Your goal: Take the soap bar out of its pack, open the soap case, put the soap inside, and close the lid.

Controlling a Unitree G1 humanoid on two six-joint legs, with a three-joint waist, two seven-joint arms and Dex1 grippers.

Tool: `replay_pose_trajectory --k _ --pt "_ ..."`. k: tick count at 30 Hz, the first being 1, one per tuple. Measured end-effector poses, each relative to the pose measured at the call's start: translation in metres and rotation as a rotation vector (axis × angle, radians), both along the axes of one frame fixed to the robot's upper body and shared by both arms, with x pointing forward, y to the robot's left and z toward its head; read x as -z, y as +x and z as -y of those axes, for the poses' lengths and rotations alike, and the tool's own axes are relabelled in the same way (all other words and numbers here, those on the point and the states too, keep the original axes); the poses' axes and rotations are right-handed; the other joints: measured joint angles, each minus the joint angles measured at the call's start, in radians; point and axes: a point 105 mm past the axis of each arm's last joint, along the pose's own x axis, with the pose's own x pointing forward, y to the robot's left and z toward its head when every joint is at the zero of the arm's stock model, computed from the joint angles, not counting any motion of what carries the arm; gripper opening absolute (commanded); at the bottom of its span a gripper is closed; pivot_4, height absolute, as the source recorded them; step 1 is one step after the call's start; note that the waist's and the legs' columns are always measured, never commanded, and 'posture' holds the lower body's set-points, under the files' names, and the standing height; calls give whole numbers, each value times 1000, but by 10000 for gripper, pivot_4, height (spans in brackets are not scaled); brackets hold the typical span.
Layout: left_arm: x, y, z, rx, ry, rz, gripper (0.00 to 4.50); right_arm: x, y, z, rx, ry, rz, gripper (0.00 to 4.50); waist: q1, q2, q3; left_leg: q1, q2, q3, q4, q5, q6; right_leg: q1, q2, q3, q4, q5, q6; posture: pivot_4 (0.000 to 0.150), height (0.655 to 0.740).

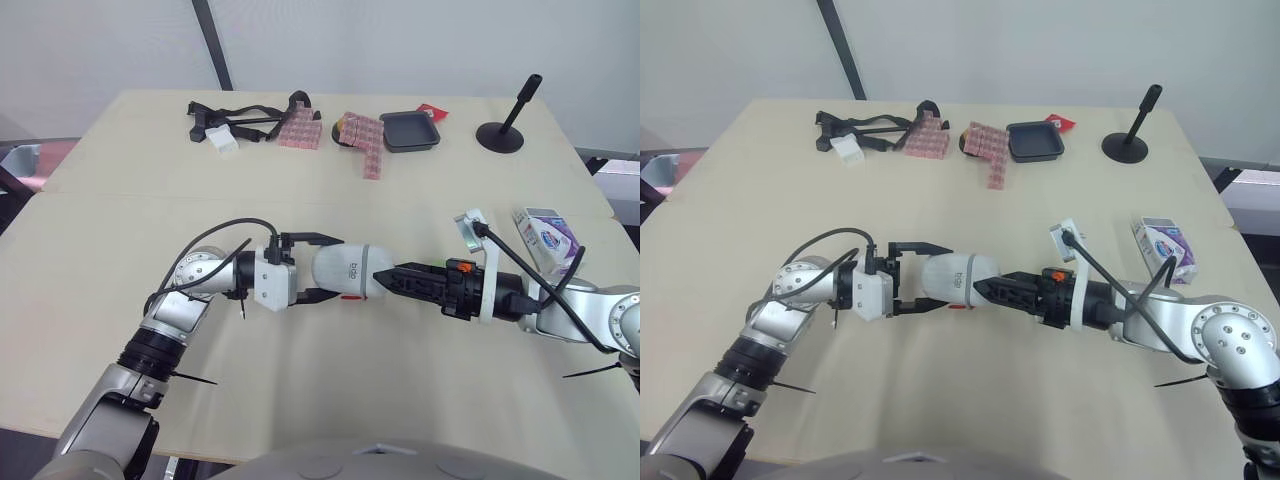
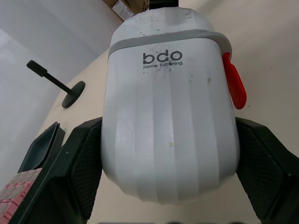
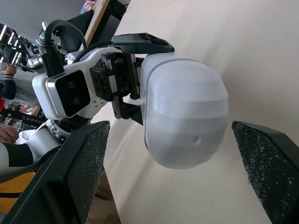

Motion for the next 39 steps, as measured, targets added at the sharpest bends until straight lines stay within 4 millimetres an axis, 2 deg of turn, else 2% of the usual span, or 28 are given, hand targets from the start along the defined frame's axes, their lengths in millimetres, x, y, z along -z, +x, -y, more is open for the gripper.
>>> replay_pose_trajectory --k 18,25,39 --pt "0 0 0 0 4 1 34672 1 1 0 2 -5 0 45000 -1 0 0 0 0 0 0 0 0 0 0 0 0 0 0 1500 7400" --pt "-4 -7 13 43 -15 5 34672 11 4 -11 -20 -30 -9 45000 0 0 0 -1 0 0 0 0 -1 0 0 0 0 0 0 1500 7400" --pt "-3 -6 9 36 5 5 34672 13 4 -10 -19 -42 -9 45000 -1 0 0 0 0 0 0 0 -1 0 0 0 0 0 1 1500 7400"
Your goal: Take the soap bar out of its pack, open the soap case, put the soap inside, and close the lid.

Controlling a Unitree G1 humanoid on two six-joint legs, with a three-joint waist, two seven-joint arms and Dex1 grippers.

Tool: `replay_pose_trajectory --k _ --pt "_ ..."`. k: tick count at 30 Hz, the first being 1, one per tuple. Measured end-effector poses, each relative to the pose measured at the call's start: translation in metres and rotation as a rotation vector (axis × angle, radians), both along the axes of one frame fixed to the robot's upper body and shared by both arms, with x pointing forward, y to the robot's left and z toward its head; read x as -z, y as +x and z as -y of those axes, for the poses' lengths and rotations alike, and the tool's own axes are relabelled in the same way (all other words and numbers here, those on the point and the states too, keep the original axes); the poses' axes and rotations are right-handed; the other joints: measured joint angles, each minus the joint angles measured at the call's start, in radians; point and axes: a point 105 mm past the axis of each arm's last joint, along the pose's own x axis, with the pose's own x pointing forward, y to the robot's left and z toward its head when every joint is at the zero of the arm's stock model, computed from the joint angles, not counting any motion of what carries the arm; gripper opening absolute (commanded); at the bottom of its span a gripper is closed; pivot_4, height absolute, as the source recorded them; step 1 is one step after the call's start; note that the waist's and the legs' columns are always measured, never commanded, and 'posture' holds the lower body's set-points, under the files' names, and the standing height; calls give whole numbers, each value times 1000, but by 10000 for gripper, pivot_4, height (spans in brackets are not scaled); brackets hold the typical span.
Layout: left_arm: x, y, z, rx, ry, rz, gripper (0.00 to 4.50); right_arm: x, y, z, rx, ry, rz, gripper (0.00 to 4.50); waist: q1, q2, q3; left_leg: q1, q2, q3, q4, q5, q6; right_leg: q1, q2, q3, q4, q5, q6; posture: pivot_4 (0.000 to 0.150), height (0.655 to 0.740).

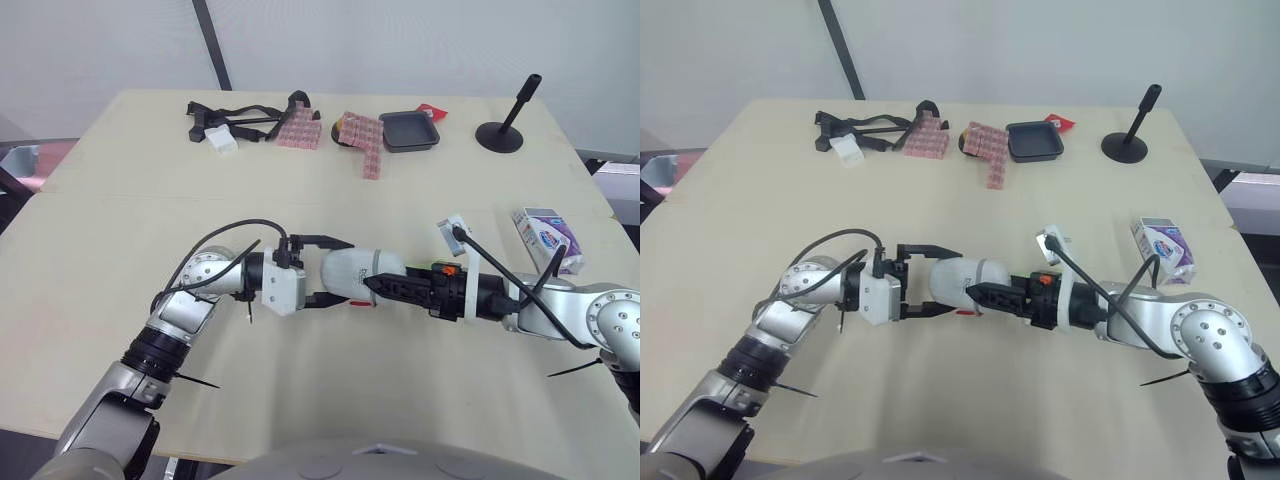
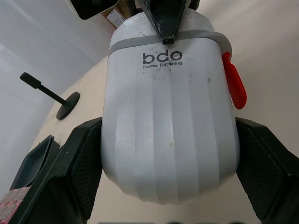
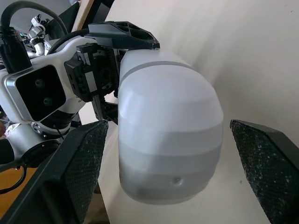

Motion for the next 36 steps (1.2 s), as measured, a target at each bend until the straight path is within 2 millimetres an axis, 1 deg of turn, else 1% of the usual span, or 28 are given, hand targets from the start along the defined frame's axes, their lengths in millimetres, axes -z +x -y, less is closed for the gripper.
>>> replay_pose_trajectory --k 9,21,32,36 --pt "1 0 -1 -2 3 -2 34672 -5 2 7 9 18 7 45000 -1 0 0 0 0 0 0 0 0 0 0 0 0 0 0 1500 7400" --pt "1 0 -2 -8 6 -3 34672 -3 -8 8 -33 54 -39 45000 0 0 0 0 0 0 0 0 0 0 0 0 0 0 0 1500 7400" --pt "1 0 -3 -9 5 -3 34672 -3 -4 11 -12 67 -39 45000 0 0 0 0 0 0 0 0 0 0 0 0 0 0 0 1500 7400" --pt "1 0 -3 -9 5 -3 34672 -3 -3 10 -7 74 -39 34327 0 0 0 0 0 0 0 0 0 0 0 0 0 0 0 1500 7400"
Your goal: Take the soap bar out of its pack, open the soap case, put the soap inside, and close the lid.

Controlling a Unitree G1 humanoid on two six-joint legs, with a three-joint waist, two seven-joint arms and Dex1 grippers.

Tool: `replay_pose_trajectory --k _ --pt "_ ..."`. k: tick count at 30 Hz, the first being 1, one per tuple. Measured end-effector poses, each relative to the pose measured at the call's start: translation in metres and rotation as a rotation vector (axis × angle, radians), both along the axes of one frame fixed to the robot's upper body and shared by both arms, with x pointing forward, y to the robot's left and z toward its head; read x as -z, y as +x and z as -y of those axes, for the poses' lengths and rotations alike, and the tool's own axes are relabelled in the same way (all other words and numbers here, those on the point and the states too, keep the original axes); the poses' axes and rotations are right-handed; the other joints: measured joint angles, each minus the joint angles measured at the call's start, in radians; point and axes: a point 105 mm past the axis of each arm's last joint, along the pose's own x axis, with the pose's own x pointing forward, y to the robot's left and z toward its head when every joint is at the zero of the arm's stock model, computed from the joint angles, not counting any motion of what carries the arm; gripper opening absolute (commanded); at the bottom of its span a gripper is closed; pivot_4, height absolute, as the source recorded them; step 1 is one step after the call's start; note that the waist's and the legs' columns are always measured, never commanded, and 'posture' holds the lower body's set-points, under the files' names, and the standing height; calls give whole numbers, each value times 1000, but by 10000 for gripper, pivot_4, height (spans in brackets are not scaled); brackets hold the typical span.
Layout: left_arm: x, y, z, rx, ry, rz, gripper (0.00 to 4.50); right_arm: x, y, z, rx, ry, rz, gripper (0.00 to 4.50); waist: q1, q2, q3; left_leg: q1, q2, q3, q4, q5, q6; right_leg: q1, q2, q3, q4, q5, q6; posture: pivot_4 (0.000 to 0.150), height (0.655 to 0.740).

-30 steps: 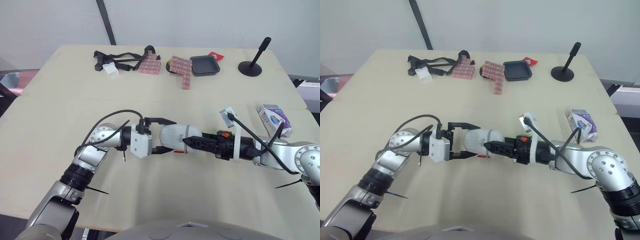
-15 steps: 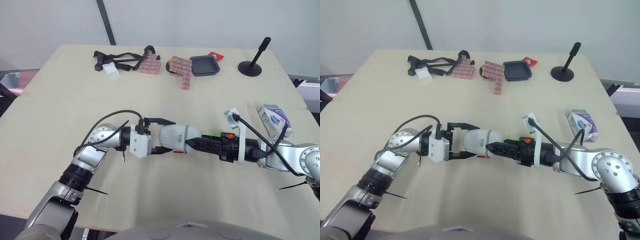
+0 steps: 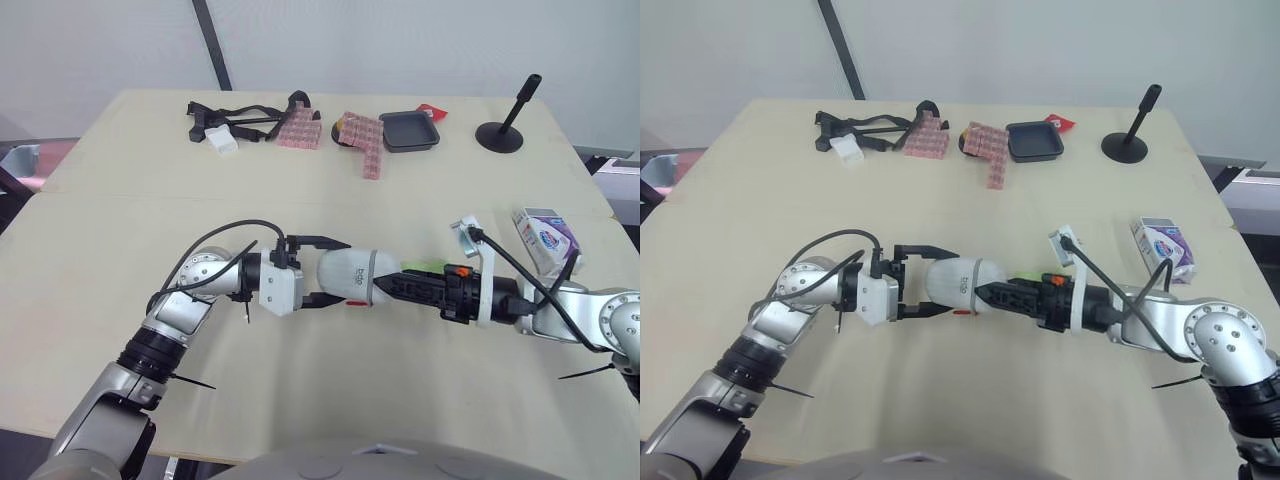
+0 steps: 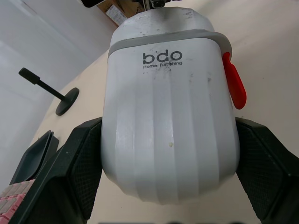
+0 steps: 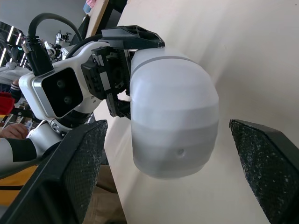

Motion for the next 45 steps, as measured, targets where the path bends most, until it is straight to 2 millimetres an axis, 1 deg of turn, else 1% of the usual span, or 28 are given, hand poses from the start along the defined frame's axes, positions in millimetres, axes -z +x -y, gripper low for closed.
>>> replay_pose_trajectory --k 1,4,5,18,21,28,30,34,38,41,42,44,45 --pt "0 0 0 0 0 0 34672 0 1 0 2 2 1 30157 0 0 0 0 0 0 0 0 0 0 0 0 0 0 0 1500 7400" --pt "1 1 -1 -7 4 -3 34672 -1 2 0 6 9 1 20783 0 0 0 0 0 0 0 0 0 0 0 0 0 0 0 1500 7400" --pt "1 1 -1 -7 4 -3 34672 -1 2 0 6 9 0 19817 0 0 0 0 0 0 0 0 0 0 0 0 0 0 0 1500 7400" --pt "1 2 -1 -12 0 -9 34672 -1 3 1 10 14 5 19817 0 0 0 0 0 0 0 0 0 0 0 0 0 0 0 1500 7400" --pt "-1 2 -1 -15 -9 -12 34672 -2 3 1 15 45 1 19817 0 0 0 0 0 0 0 0 0 0 0 0 0 0 0 1500 7400" --pt "-5 0 -1 -7 -41 -30 34672 -5 -3 9 -5 133 -13 19817 2 0 0 0 0 0 0 0 0 0 0 0 0 0 0 1500 7400" --pt "-2 1 -5 -19 -25 -45 34672 -8 -9 10 -42 175 -25 19817 -1 0 0 0 0 0 0 0 0 0 0 0 0 0 0 1500 7400" --pt "-1 2 -6 -23 -17 -52 34672 -10 -11 12 -60 183 -23 19817 0 0 0 0 0 0 1 0 0 0 0 0 0 0 0 1500 7400" --pt "1 2 -8 -29 -4 -63 34672 -8 -11 17 -54 166 -37 19817 1 0 0 0 0 0 1 0 0 0 0 0 0 0 0 1500 7400" --pt "3 3 -9 -39 1 -82 34672 -3 -11 28 -27 111 -55 19817 4 0 0 0 0 0 1 0 0 0 0 0 0 0 0 1500 7400" --pt "4 3 -9 -42 3 -89 34672 -1 -10 35 -7 78 -59 19817 5 0 0 -1 0 0 1 0 0 0 0 0 0 0 0 1500 7400" --pt "5 4 -10 -46 5 -94 34672 3 -2 56 59 -24 -57 19817 8 0 0 -1 0 0 1 0 0 0 -1 0 0 0 0 1500 7400" --pt "6 4 -11 -49 6 -99 34672 1 3 69 102 -84 -44 19817 9 0 0 -1 0 0 1 0 0 0 -1 0 0 0 0 1500 7400"
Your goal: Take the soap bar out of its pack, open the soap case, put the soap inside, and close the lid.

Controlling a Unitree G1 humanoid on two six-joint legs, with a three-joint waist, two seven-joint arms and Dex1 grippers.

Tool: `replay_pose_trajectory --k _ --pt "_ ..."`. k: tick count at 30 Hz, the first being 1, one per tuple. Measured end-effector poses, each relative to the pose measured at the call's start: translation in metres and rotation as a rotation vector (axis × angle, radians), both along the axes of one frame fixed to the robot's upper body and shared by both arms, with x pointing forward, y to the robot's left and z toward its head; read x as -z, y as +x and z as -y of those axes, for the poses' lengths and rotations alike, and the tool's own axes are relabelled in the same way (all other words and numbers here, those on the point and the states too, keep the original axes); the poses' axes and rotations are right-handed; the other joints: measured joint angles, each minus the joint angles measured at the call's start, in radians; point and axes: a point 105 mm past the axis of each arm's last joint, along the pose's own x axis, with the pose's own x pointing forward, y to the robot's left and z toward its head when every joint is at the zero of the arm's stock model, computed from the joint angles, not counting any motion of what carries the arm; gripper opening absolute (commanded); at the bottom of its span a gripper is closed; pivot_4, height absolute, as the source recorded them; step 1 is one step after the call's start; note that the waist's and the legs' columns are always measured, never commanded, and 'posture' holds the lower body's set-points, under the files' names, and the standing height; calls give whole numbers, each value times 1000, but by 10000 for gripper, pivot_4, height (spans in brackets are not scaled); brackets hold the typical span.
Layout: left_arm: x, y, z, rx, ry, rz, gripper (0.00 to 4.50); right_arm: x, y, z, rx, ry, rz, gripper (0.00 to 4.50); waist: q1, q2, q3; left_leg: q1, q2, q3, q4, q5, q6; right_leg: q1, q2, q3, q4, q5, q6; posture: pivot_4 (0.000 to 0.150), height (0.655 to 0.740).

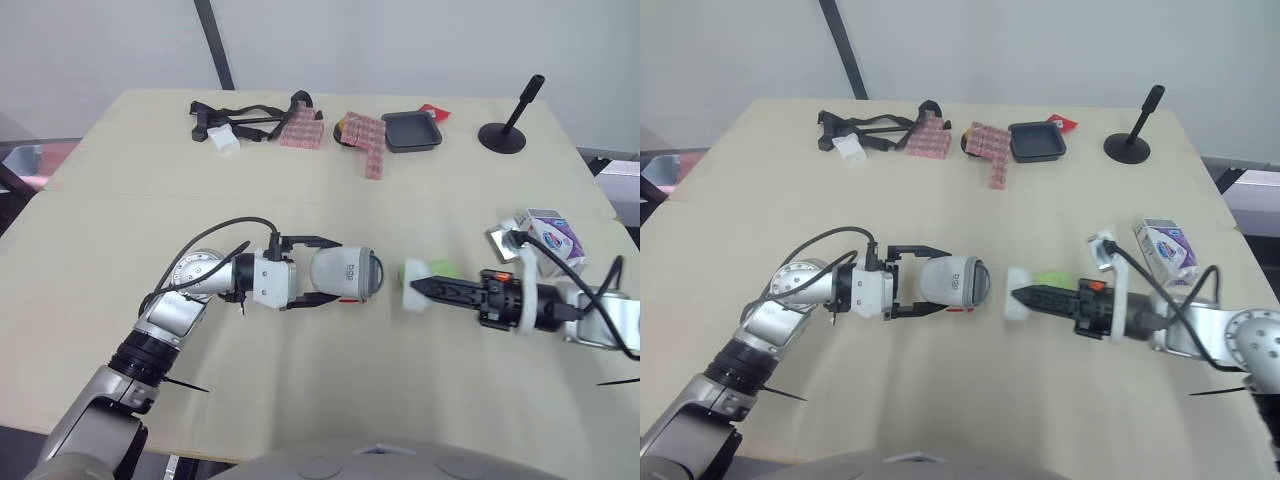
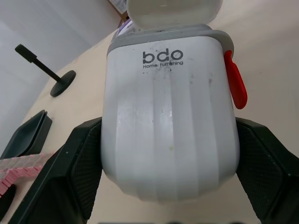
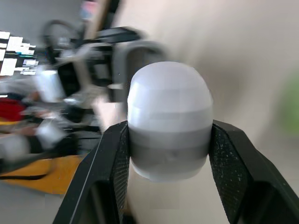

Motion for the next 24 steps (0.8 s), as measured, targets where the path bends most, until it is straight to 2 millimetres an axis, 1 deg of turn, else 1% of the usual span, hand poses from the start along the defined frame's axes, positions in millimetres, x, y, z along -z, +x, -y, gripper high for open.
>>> replay_pose_trajectory --k 1,3,5,8,10,11,15,18,20,24 --pt "1 0 0 -2 1 -4 34672 -3 5 15 38 -70 16 19817 0 0 0 0 0 0 0 0 0 0 0 0 0 0 0 1500 7400" --pt "1 0 -1 -3 3 -6 34672 -7 9 30 68 -164 41 19817 0 0 0 0 0 0 0 0 0 0 1 0 0 0 0 1500 7400" --pt "1 0 -1 -4 4 -8 34672 -5 10 48 87 -302 44 19817 0 0 0 0 0 0 0 0 0 0 1 0 0 0 0 1500 7400" --pt "3 0 -1 -6 5 -12 34672 5 8 83 108 -587 25 19817 1 0 0 -1 0 0 1 0 0 0 1 0 -1 0 0 1500 7400" --pt "3 0 -1 -8 4 -15 34672 13 6 101 96 -743 11 19817 1 0 0 -1 1 -1 1 0 0 0 1 -1 -1 0 0 1500 7400" --pt "4 1 -1 -9 3 -18 34672 16 7 107 94 -790 17 19817 -1 0 0 -1 1 0 1 0 0 0 1 -1 -1 0 0 1500 7400" --pt "4 1 0 -9 0 -20 34672 21 14 109 95 -806 42 19817 -12 0 0 0 1 0 1 0 0 0 1 0 0 0 0 1500 7400" --pt "4 1 1 -8 -3 -19 34672 24 24 101 110 -752 53 19817 -14 0 0 0 2 0 1 0 1 0 1 0 1 0 0 1500 7400" --pt "4 1 1 -9 -3 -21 34672 29 30 93 121 -703 50 19817 -13 0 0 0 2 0 2 0 1 -1 1 0 2 0 -1 1500 7400" --pt "6 1 0 -13 -3 -28 34672 35 38 82 143 -642 23 19817 -9 0 0 0 2 1 2 1 1 -1 1 1 3 0 -1 1500 7400"
